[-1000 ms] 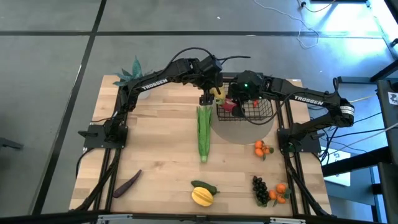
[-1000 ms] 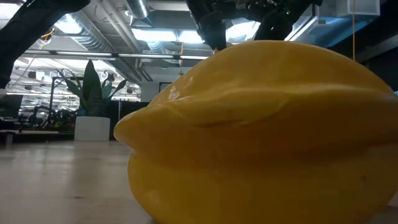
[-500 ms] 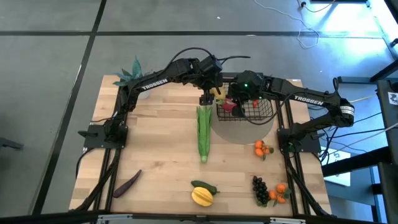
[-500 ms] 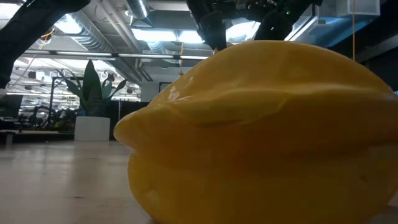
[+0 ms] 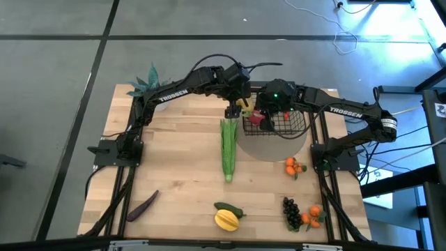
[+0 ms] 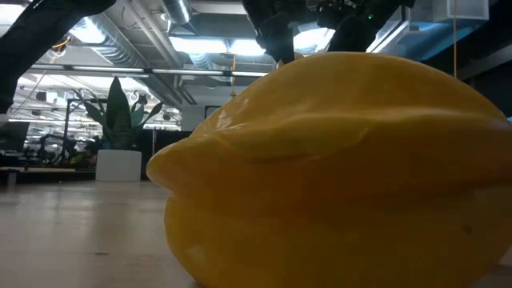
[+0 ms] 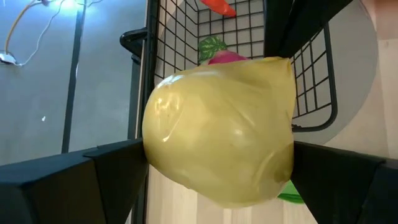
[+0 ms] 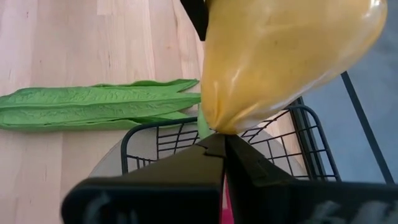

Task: Build produce basket
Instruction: Put the pear into the black wire basket

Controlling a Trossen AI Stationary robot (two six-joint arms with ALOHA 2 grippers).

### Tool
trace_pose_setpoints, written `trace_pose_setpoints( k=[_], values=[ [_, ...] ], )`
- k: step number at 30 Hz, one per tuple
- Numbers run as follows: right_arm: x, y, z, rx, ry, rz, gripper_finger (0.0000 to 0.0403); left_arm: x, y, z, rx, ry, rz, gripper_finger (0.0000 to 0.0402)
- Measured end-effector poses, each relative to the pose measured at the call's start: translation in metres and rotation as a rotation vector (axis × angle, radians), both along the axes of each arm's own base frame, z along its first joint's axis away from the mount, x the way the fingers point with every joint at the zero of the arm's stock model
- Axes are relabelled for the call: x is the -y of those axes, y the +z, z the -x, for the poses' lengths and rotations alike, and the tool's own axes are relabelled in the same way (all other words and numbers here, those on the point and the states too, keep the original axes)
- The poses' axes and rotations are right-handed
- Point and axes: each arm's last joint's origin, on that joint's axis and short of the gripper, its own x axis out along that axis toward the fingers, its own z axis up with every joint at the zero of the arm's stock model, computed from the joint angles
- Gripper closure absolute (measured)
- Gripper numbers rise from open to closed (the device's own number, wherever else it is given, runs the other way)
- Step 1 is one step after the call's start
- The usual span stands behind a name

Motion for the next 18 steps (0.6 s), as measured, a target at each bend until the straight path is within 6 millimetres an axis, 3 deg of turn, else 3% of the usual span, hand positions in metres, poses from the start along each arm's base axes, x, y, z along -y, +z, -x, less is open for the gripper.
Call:
trace_pose_setpoints(
  k=[18],
  values=[
    [-0.0005, -0.0009, 0.0008, -0.012, 0.004, -0.007, 0.0403, 0.0040, 0.0008, -0.0018, 0.009, -0.015, -0.003, 0.0068]
  ],
)
